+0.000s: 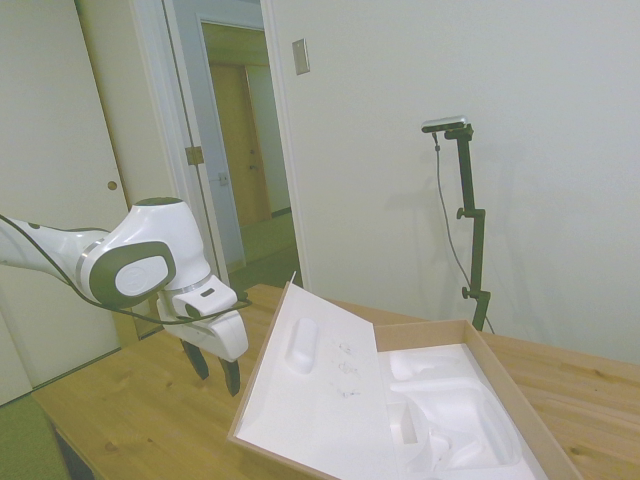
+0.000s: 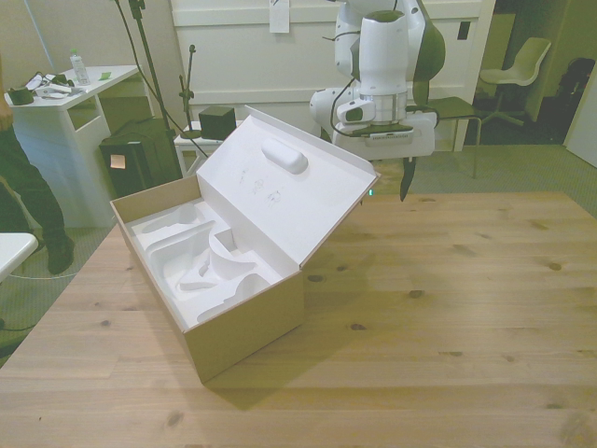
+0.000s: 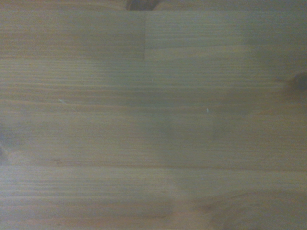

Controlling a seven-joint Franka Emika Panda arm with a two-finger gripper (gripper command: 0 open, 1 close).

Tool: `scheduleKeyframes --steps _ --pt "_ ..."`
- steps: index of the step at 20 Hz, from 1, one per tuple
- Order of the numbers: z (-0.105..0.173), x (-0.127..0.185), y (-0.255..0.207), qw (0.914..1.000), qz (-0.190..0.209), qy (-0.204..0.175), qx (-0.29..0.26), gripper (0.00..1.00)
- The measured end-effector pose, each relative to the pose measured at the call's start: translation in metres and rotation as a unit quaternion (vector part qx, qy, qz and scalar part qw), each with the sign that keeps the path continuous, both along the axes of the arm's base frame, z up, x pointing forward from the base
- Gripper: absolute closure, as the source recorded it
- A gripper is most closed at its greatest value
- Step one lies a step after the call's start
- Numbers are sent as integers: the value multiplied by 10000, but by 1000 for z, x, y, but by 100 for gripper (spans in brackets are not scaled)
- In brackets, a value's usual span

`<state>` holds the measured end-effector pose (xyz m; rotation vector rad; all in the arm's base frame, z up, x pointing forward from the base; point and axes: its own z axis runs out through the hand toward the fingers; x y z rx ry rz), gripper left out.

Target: Close the box

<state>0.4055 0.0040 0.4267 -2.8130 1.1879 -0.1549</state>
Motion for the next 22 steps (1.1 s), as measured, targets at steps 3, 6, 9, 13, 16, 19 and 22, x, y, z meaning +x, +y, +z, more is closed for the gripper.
scheduleKeyframes --steps 3,6,9,13,16,19,22 --pt "1 0 -1 10000 -21 -7 6 0" --pt "8 -3 -2 9999 -123 -94 6 0" --pt "21 -11 -7 9993 -303 -214 -39 0" --pt "43 -20 -41 9965 -749 -378 36 0" --pt "60 -20 -93 9910 -1235 -498 162 0" --pt "93 -23 -140 9834 -1626 -797 118 0" --pt "124 -36 -184 9759 -1923 -1021 117 0"
